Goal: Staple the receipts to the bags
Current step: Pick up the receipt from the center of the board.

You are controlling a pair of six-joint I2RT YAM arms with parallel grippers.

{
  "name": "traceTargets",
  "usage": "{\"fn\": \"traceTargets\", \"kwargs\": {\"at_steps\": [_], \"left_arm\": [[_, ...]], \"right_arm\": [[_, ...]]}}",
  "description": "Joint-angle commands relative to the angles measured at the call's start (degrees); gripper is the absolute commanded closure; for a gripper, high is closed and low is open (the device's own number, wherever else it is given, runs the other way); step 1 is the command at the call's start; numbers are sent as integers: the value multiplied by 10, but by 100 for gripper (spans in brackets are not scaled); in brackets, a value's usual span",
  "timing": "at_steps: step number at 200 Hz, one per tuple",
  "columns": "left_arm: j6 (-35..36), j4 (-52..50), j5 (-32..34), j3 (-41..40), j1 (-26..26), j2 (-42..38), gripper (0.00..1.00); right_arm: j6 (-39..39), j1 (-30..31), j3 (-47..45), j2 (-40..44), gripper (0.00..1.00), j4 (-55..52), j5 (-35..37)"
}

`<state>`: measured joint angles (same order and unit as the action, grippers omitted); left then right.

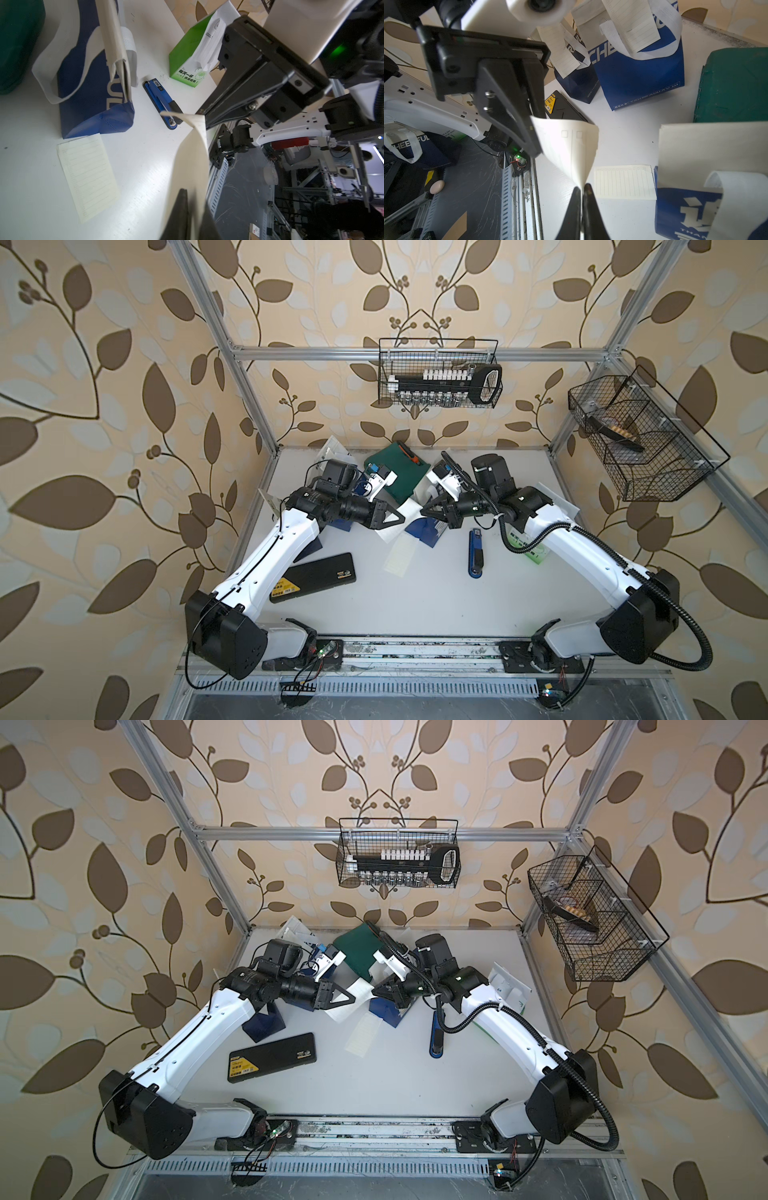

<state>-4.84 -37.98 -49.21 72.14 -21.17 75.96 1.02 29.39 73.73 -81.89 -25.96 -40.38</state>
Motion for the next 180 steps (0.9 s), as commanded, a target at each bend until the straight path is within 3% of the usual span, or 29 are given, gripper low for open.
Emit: {"fn": "traceTargets", "kwargs": {"at_steps": [1, 20, 46, 72, 124, 180], "left_arm": [[-30, 29, 99, 36, -5, 6, 100], [-62, 46, 169, 52, -3, 1, 100], [-132, 173, 172, 7, 0, -48, 100], [-237, 377, 136, -87, 0, -101, 100], [-300, 454, 122, -118, -1, -118, 100], [-359, 559, 105, -156, -3, -126, 100]], "right_arm": [[-29, -6, -3, 19, 47, 30, 30], [-88, -44, -21, 38, 28, 66, 40], [-278, -126, -107, 66, 27, 264, -57], [-415, -109, -166, 70, 26, 477, -110], [-422, -29, -119, 38, 26, 511, -113], [-453, -12, -80, -17, 28, 539, -92]]}}
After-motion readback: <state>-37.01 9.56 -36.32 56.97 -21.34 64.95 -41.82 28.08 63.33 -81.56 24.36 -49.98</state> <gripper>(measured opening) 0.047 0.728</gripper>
